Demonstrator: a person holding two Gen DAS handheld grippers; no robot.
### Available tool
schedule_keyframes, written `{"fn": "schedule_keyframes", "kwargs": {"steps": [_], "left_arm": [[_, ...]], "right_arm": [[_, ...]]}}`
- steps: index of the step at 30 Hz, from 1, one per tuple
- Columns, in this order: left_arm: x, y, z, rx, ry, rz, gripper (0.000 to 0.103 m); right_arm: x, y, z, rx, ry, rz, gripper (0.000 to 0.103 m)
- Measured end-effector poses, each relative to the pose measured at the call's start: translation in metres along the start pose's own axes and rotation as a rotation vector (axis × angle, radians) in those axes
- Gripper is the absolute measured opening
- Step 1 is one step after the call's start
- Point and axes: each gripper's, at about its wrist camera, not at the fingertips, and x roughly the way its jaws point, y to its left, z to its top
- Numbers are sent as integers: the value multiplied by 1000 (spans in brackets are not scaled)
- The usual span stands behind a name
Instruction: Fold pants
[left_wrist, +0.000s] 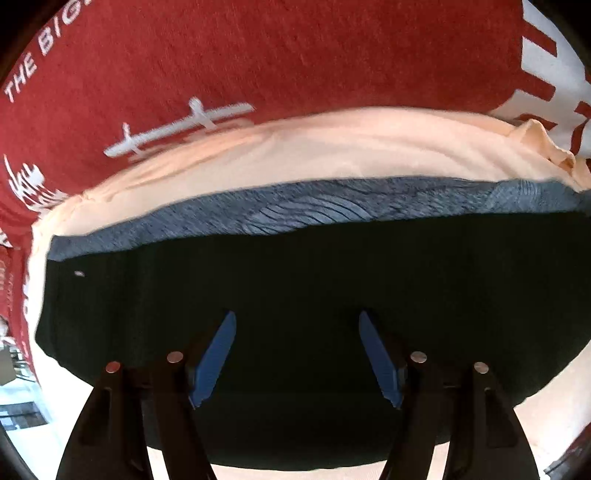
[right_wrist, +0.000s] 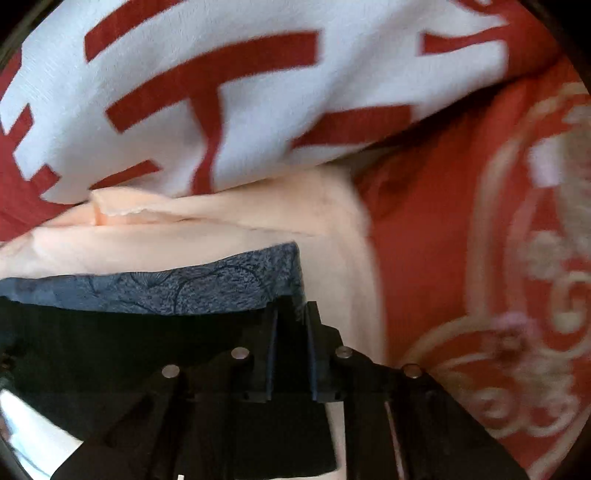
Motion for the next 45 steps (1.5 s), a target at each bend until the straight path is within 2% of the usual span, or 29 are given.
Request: {"fn": "schedule_keyframes", "kwargs": {"steps": [2, 5, 8, 9, 10, 12, 15, 17, 18, 20, 21, 22, 23, 25, 27, 29, 31, 33, 34, 35, 38, 41, 43, 45], "left_arm": [[5, 8, 3, -23, 26, 7, 70], [-2, 16, 11, -61, 23, -32, 70], [-15, 3, 20, -4, -39, -73, 74], [-15, -4, 24, 18, -50, -78, 80], [-11, -14, 27, 36, -58, -75, 81], [5, -30, 35, 51, -49, -65, 81], [19, -34, 51, -21, -80, -62, 81], [25, -28, 62, -72, -91, -76, 83], [28, -26, 68, -73, -93, -63, 83], [33, -25, 76, -68, -88, -42, 83], [32, -20, 80, -77, -79, -27, 83], [29, -18, 82, -82, -72, -20, 83], [22, -12, 82, -87, -79, -21, 83], [7, 1, 73, -84, -97, -17, 83], [-6, 8, 59, -76, -89, -4, 83], [-11, 20, 34, -76, -62, 20, 83], [-4, 27, 9, -75, -4, 59, 83], [9, 40, -16, -94, 57, 83, 87], [6, 46, -25, -119, 31, 72, 92], [4, 52, -32, -130, 36, 98, 92], [-2, 60, -52, -141, 84, 110, 92], [-16, 63, -61, -142, 111, 127, 92], [-22, 62, -82, -151, 116, 121, 92], [-22, 77, -77, -157, 118, 108, 92]], "right_arm": [[1, -10, 0, 54, 10, 24, 17], [-20, -12, -1, 132, -44, 110, 22], [-44, 14, -9, 93, -95, 261, 22], [-44, 30, -12, 56, -79, 304, 22], [-39, 47, -15, 12, -51, 328, 22], [-23, 82, -23, -72, -15, 335, 22], [11, 110, -24, -108, 0, 295, 21], [12, 103, -13, -68, -72, 301, 21], [16, 99, -5, -52, -67, 269, 21], [21, 85, 8, 11, -52, 303, 21], [19, 81, 13, 29, -46, 289, 22], [11, 75, 18, 46, -46, 233, 22], [4, 67, 18, 57, -54, 226, 25], [-12, 50, 13, 101, -71, 265, 33], [-25, 39, -4, 108, -72, 257, 40], [-24, 37, -21, 82, -41, 234, 40], [-7, 34, -44, 55, 21, 155, 40], [-9, 25, -66, 83, -24, 192, 39], [-12, 21, -70, 105, -28, 171, 39], [-16, 18, -74, 128, -27, 168, 39], [-30, 13, -87, 229, -7, 172, 41], [-40, 14, -101, 266, 17, 182, 41], [-45, 22, -110, 293, 31, 210, 41], [-47, 29, -117, 303, 47, 248, 41]]}}
